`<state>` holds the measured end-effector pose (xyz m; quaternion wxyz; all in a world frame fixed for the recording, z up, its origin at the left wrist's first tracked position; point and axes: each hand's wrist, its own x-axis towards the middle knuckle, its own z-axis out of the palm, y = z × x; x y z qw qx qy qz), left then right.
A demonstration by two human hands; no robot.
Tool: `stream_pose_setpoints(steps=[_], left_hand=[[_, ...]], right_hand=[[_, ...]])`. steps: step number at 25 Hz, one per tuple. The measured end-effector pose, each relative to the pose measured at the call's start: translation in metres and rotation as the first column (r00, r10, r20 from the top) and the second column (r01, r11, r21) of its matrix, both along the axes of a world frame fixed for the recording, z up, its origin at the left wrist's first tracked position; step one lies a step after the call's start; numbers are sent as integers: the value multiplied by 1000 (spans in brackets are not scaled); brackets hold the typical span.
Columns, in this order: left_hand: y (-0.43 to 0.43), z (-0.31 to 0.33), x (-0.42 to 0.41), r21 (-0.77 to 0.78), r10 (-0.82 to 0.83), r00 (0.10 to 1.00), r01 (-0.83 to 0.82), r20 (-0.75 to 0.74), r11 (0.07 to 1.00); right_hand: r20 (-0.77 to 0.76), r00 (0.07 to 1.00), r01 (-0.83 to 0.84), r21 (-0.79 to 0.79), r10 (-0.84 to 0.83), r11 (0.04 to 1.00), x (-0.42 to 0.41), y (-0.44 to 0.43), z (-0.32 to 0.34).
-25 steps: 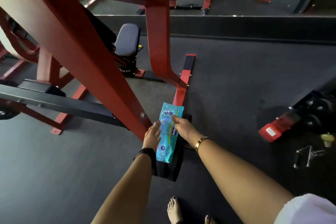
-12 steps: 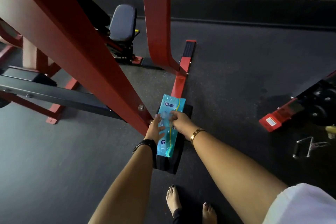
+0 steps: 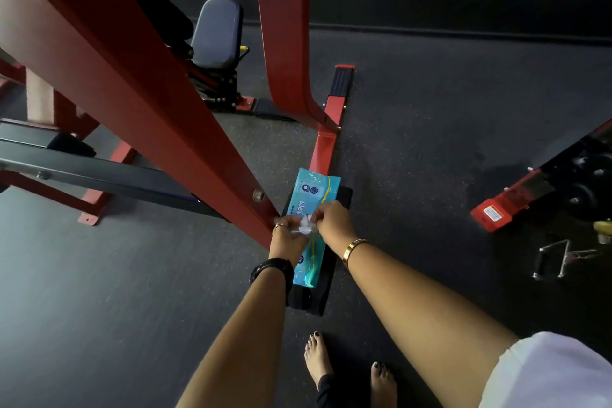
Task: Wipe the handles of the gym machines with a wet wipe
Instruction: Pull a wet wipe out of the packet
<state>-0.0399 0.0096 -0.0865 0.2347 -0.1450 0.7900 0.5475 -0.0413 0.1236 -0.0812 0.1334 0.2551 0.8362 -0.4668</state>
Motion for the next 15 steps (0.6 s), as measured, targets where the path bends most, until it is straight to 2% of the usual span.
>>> stream_pose_setpoints(steps=[3, 8, 10, 12, 15], left_hand=[[-2, -4, 0, -11, -20, 1000, 20, 4, 1000], [-7, -11, -3, 29, 3, 1000, -4, 31, 1000], [-7, -15, -3, 61, 1, 999, -3, 33, 998], [-4, -16, -3, 98, 9, 999, -14, 50, 995], [1, -12, -6, 132, 32, 996, -44, 87, 990]], right_hand=[[-39, 997, -57, 126, 62, 990, -3, 0, -10], [89, 991, -118, 257, 98, 959, -8, -9, -12], [45, 997, -69, 184, 62, 980, -7, -8, -10], [-13, 1000, 21, 24, -20, 1000, -2, -3, -5], [-6, 984, 172, -195, -177, 966, 1, 4, 4]])
